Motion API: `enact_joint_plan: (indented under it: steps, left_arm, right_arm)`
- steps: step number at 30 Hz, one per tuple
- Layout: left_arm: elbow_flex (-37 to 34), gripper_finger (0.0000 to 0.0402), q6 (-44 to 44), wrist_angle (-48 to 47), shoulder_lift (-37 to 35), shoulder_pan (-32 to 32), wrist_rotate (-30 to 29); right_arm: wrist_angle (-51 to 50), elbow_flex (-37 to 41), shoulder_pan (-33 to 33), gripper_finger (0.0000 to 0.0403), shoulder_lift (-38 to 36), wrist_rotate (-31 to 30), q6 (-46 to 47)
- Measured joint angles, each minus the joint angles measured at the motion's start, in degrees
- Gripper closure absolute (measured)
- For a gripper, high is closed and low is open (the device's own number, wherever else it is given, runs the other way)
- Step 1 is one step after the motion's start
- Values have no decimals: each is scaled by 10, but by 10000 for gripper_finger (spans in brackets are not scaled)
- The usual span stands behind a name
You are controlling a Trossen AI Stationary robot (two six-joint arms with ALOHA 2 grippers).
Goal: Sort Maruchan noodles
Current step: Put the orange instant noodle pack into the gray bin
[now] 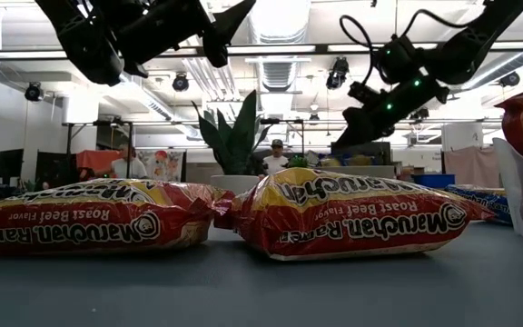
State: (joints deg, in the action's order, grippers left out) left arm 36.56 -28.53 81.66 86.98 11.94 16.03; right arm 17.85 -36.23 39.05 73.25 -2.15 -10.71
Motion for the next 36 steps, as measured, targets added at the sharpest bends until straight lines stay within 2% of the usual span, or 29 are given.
enact_joint_plan:
  steps: [5,8,12,19,27,36]
  left_arm:
    - [0,118,0,-2,0,0,0]
    - [0,118,0,-9,0,0,0]
    - [0,118,9,-17,0,0,0]
    - [0,118,8,-17,0,-1,-4]
    - [-3,118,-21,-58,0,-9,-4]
    - [-1,124,-42,-94,0,-73,-3]
  right_arm:
    - [-41,0,0,262,-45,2,-1]
    - [-87,0,-2,275,-76,26,23]
    - [-159,0,-12,311,-93,67,70]
    - [-239,0,-36,388,-87,71,112]
    - [-261,0,-71,390,-141,79,129]
    - [-261,0,-188,390,-235,86,145]
